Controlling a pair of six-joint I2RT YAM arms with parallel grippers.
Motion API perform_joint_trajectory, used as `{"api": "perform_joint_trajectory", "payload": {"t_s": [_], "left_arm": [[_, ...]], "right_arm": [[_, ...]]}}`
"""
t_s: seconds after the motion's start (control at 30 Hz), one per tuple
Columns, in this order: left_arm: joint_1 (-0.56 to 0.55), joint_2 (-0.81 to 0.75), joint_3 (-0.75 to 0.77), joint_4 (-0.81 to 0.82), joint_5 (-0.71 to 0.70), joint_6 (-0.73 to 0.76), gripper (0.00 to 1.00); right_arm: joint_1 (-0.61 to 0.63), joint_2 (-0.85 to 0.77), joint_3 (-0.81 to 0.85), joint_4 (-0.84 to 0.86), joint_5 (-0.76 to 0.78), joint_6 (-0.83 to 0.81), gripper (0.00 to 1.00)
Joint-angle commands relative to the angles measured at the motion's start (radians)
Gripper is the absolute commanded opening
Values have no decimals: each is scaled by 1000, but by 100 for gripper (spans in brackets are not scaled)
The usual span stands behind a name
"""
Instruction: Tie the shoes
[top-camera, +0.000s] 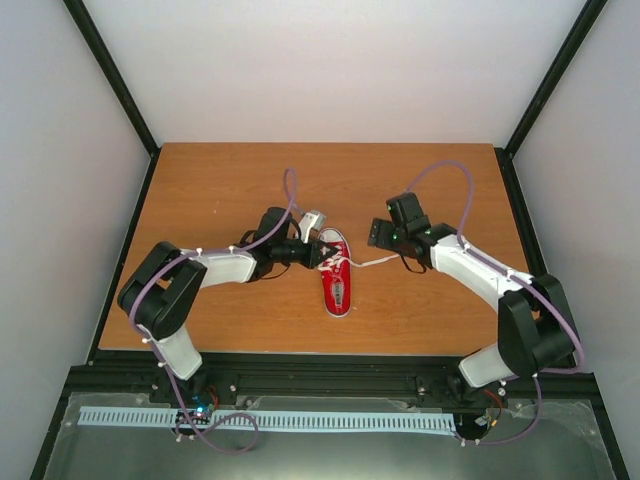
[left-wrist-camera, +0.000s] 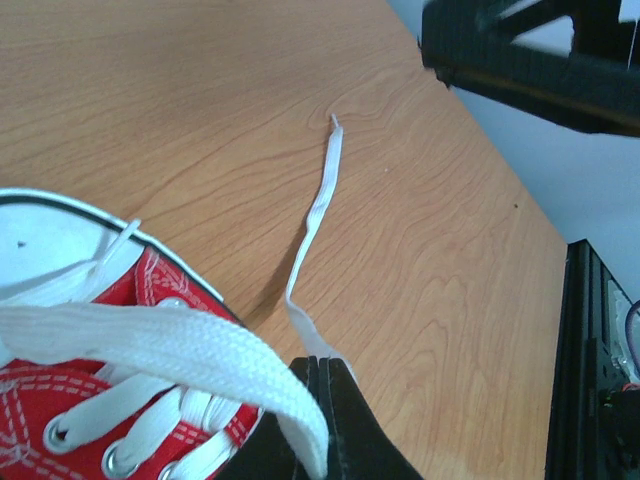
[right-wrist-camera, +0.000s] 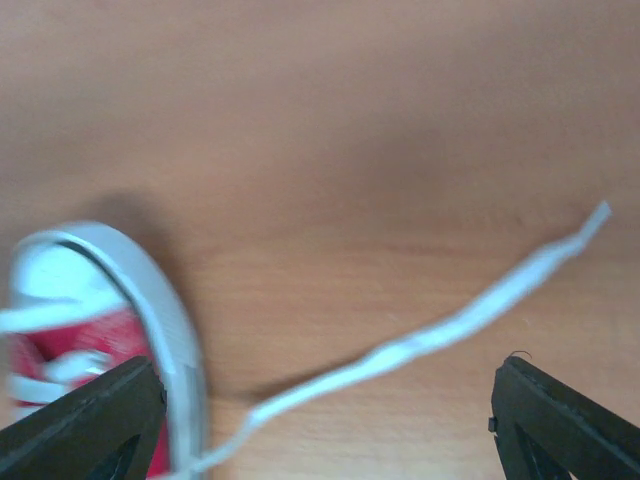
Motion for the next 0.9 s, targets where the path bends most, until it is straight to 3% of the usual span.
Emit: {"api": "perform_joint_trajectory", "payload": {"t_s": [0.0,0.23,0.47,0.87], "left_arm": [[3,-51,-5,1,-24,45,1],[1,-57,-12,-3,-35,58,1],[1,-56,-9,-9,-34,64,1],[-2,-48,-6,-8,-31,68,1]], "right_arm": [[-2,37,-91,-35,69,59,89],[-2,200,-45,-21,84,133,88],[-3,260,-31,-18,136,161,87],[-3,197,-1,-21,173,150,88]]}}
